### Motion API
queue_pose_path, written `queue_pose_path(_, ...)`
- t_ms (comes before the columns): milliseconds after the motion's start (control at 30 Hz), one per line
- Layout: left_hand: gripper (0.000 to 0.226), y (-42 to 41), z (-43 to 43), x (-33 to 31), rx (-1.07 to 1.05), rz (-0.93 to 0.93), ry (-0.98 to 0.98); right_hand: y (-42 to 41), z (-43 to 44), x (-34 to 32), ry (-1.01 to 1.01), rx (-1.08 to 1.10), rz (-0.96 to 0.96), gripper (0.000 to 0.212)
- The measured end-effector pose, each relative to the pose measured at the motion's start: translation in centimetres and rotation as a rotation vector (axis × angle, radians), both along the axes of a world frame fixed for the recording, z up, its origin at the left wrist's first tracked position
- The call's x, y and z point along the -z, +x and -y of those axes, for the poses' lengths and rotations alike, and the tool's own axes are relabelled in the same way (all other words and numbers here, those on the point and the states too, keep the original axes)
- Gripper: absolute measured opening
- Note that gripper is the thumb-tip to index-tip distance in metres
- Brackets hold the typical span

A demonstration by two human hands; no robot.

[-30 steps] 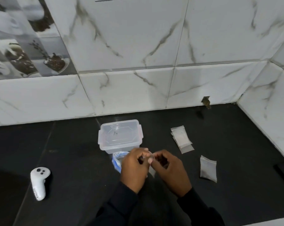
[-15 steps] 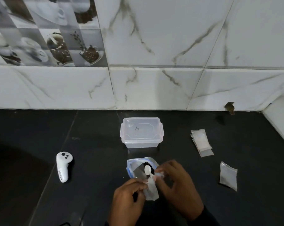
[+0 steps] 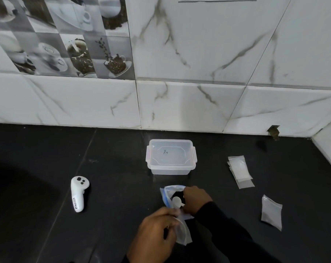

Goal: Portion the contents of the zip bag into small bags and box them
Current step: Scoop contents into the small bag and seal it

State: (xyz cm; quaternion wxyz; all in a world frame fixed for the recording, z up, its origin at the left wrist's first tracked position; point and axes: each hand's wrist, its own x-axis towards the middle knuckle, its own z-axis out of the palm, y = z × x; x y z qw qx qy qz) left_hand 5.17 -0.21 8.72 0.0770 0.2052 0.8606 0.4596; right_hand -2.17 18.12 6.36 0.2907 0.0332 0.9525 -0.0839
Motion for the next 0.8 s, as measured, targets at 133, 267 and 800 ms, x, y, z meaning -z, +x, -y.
queue_pose_path(133, 0.039, -1.0, -0.4, 1.4, 0.148, 0.063, -0.196, -0.6, -1.0, 0.6, -0.035, 0.034, -0.011, 0.028)
queue_pose_path(267, 0.048, -3.6, -2.1, 4.4, 0.192, 0.128, -0.313, -1.0, -1.8, 0.5, -0.05, 0.06, -0.045, 0.027)
queue_pose_path(800, 0.034, -6.5, -6.6, 2.1, 0.328, -0.261, -0.548, -2.4, -2.9, 0.4, -0.032, 0.031, -0.145, 0.027)
